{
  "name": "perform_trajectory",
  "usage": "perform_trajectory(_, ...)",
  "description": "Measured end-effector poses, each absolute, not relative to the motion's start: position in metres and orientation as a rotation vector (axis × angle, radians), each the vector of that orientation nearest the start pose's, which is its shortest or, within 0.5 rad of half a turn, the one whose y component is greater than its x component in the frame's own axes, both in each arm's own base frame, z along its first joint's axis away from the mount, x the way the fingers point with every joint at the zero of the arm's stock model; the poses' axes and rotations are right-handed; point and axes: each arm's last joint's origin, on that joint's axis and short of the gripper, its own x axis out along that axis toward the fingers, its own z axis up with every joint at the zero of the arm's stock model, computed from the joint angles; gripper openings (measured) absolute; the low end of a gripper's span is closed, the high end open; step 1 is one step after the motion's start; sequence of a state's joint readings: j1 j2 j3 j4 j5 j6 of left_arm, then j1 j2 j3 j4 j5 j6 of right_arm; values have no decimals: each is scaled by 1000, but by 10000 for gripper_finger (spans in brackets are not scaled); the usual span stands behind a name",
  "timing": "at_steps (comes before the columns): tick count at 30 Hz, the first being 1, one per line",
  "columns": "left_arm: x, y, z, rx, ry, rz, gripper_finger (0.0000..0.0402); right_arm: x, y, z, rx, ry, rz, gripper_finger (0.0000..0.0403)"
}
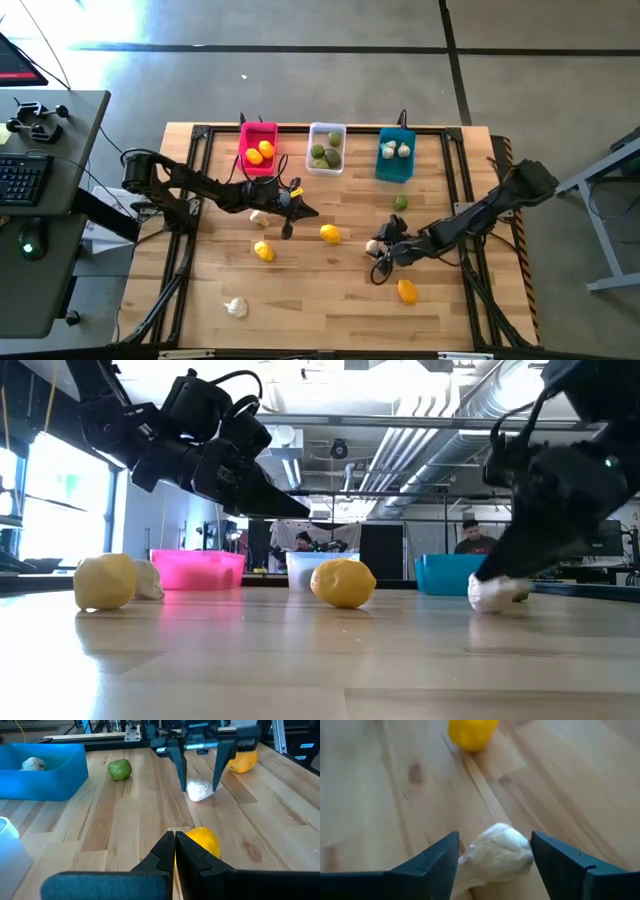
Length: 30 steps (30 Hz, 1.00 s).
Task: Sort produce into baskets
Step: Put the white garlic into the blue bin
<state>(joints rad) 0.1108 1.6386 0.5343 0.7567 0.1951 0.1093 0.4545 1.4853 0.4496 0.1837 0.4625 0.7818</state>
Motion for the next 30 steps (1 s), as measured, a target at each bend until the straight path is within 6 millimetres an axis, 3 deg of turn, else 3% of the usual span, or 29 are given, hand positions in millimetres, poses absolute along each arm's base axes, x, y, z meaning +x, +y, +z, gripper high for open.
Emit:
perform_trajectory(9,291,27,142,58,339,-102,0,218,92,101,332,750,-328,221)
perform_trajectory(15,291,27,142,61,338,-102,0,219,91,107,353,737,-314,144)
perform_trajectory(20,292,27,144,57,317,-98,0,222,84,129,370,641,-293,97)
perform_trajectory(25,293,28,151,76,246,-94,0,225,57,156,293,512,-374,105)
perform_trajectory(30,294,31,153,78,229,-87,0,227,6,170,234,449,-573,107)
